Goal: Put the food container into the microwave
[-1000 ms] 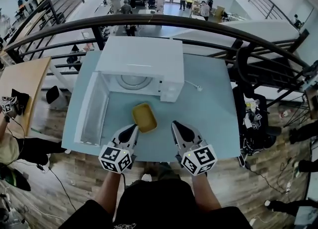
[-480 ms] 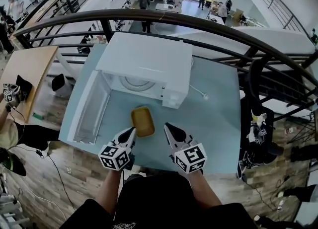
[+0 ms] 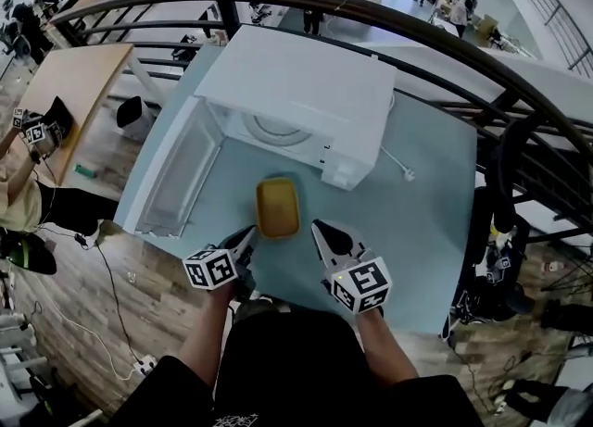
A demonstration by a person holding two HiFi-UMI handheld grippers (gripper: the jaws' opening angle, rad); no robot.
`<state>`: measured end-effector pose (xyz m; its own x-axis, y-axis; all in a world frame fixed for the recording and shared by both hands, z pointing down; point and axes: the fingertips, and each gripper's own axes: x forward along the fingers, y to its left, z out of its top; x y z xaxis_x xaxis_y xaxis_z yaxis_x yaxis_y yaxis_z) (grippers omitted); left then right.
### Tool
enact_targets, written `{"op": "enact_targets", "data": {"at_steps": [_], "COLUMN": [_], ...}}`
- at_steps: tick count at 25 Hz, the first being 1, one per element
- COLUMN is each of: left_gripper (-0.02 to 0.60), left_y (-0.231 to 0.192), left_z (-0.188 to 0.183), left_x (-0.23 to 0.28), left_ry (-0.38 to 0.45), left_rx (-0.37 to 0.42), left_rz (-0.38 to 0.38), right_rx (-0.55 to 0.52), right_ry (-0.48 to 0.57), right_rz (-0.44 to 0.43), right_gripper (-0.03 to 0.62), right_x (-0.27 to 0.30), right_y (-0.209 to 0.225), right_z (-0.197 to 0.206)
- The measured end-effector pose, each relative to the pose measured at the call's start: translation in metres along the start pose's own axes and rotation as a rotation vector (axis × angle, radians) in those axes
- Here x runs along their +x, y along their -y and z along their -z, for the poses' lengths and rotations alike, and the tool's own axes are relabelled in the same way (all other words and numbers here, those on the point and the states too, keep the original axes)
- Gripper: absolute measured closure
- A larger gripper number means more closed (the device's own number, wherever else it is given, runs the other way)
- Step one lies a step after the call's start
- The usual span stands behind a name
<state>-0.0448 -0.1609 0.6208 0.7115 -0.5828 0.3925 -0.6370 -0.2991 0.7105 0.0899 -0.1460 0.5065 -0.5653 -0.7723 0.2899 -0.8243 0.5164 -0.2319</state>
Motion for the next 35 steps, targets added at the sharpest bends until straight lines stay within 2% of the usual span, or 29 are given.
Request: {"op": "enact_targets", "data": {"at_steps": [9, 13, 17, 35], "left_gripper": [0.572, 0.564, 0.522, 0.514], "left_y": [-0.039, -0.043, -0.052, -0.067], "left_z": [0.021, 0.019, 0.022, 0.030], "left_x": [0.003, 0.013, 0.021, 0.036], "left_ry": [0.035, 0.061, 0.082, 0.069], "left_rx": [-0.164, -0.247, -0.311, -0.426], "left_rz": [-0.057, -0.036, -0.022, -0.004], "right_rx": [0.039, 0.043, 0.044, 0.062], "right_ry": [-0.062, -0.077, -0.099, -0.147], "right_rz": [-0.075, -0.090, -0.088, -0.090], "right_gripper": [0.589, 0.589, 0.589, 0.589], "right_x": [0.015, 0.023, 0.026, 0.036], "right_y": [-0.006, -0.004, 0.003, 0.008], "right_z": [0.032, 0.037, 0.045, 0.063]}}
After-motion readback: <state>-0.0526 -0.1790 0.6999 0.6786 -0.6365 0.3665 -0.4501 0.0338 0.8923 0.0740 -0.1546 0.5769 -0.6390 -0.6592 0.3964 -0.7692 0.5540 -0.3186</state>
